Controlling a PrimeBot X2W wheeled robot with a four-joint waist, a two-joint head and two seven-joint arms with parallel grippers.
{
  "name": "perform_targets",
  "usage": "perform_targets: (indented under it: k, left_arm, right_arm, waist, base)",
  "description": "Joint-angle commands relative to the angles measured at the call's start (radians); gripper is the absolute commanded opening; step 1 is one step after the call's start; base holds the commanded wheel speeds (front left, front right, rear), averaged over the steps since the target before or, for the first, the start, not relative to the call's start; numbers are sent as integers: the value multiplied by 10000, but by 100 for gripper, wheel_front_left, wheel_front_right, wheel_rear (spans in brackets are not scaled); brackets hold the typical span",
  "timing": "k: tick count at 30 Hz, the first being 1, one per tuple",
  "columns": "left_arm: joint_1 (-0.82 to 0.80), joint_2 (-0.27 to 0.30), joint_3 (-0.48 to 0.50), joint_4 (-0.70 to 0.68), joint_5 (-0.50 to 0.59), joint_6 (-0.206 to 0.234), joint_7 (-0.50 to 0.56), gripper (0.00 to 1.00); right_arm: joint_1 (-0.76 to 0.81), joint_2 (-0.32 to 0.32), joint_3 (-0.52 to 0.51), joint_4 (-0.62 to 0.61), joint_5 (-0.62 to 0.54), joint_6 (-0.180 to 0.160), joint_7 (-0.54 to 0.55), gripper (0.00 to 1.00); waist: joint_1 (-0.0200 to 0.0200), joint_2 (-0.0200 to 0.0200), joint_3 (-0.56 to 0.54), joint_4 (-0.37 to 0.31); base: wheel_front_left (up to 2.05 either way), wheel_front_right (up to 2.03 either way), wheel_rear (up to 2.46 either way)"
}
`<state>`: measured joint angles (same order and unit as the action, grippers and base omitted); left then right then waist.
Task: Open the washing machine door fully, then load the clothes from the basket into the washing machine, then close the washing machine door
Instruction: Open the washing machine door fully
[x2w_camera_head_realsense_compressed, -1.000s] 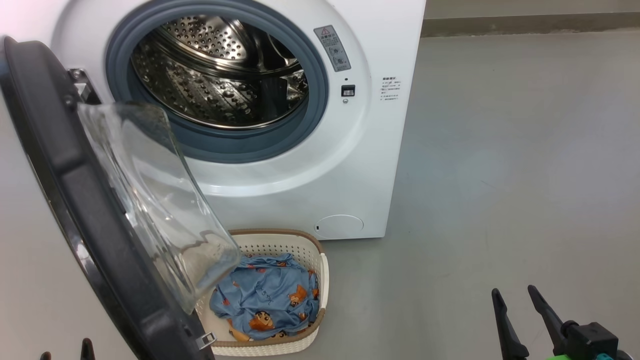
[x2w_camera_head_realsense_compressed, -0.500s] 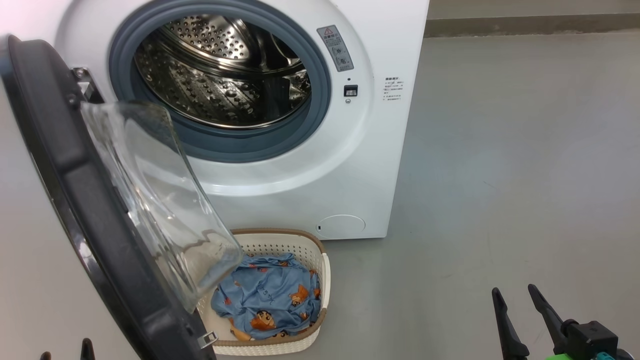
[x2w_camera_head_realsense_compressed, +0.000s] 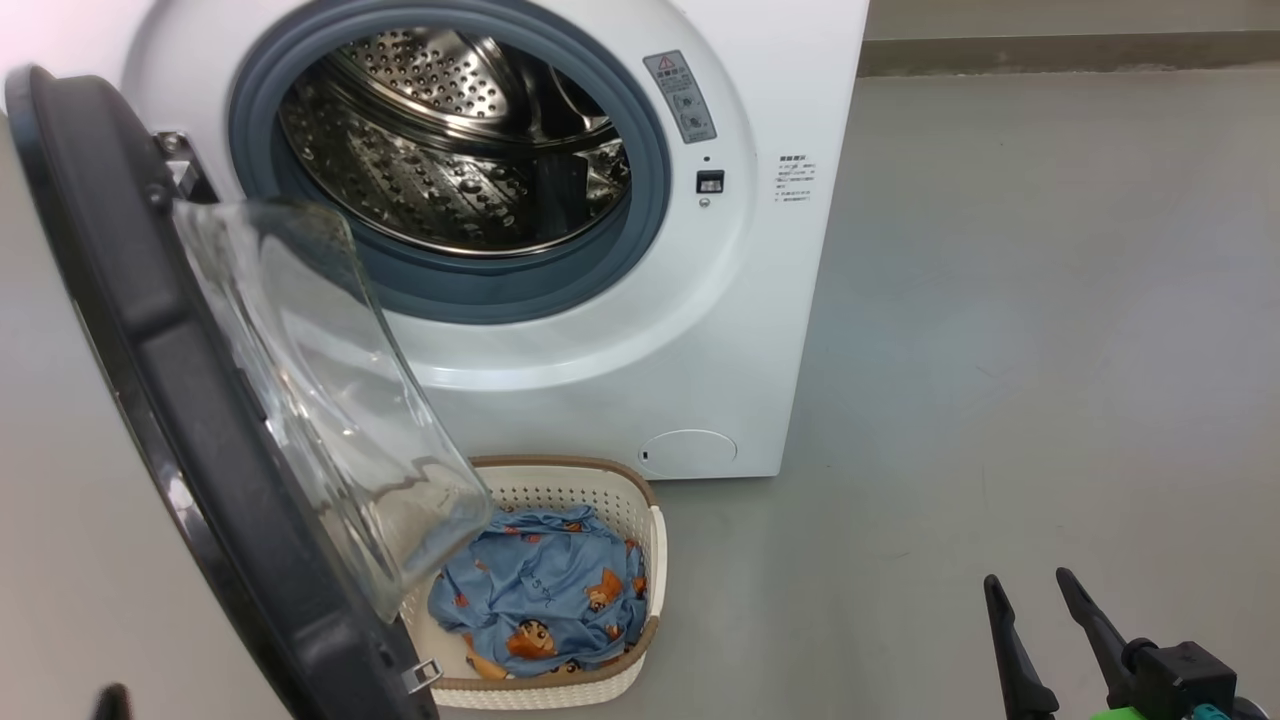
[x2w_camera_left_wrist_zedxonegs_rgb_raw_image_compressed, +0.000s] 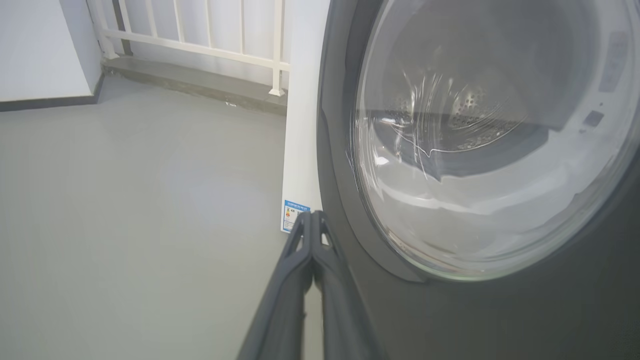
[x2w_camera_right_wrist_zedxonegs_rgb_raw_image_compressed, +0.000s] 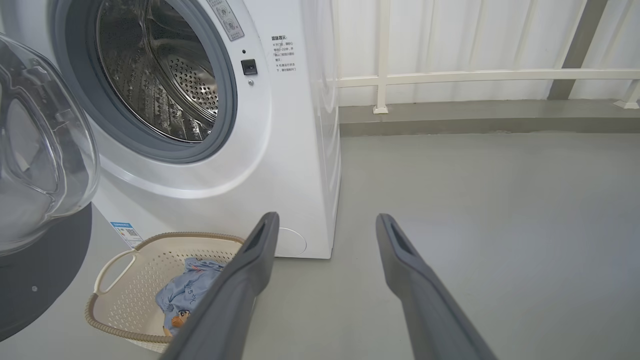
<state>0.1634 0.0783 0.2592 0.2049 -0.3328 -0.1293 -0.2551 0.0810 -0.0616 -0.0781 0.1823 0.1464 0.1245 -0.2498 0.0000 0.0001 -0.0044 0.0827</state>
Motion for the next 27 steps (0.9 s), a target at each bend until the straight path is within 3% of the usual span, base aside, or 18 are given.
perform_targets:
  k: [1, 8, 14, 21, 27]
  left_arm:
    - [-453, 128, 600, -520, -92, -14, -67, 0]
    - [-912, -116, 1482, -2473, -63, -14, -67, 0]
    - [-1290, -224, 1108, -5256, 120, -14, -67, 0]
    - [-1018, -252, -1010, -8321, -16, -14, 555, 0]
    - [-537, -207, -3322, -8915, -425, -14, 1773, 0]
  right_arm:
    - [-313, -63, 225, -271, -103, 62, -120, 100]
    - [-279, -107, 158, -281, -100, 62, -120, 100]
    - [-284, -130, 180, -238, -110, 62, -120, 100]
    - [-187, -145, 187, -220, -59, 62, -120, 100]
    - [-166, -155, 194, -149, -25, 62, -120, 100]
  waist:
    - [0, -1, -7, 43]
    - [0, -1, -51, 199]
    - [0, -1, -133, 368]
    - [0, -1, -299, 505]
    - [0, -1, -386, 655]
  base:
    - [0, 0, 0]
    - [0, 0, 0]
    - [0, 0, 0]
    - [0, 0, 0]
    - [0, 0, 0]
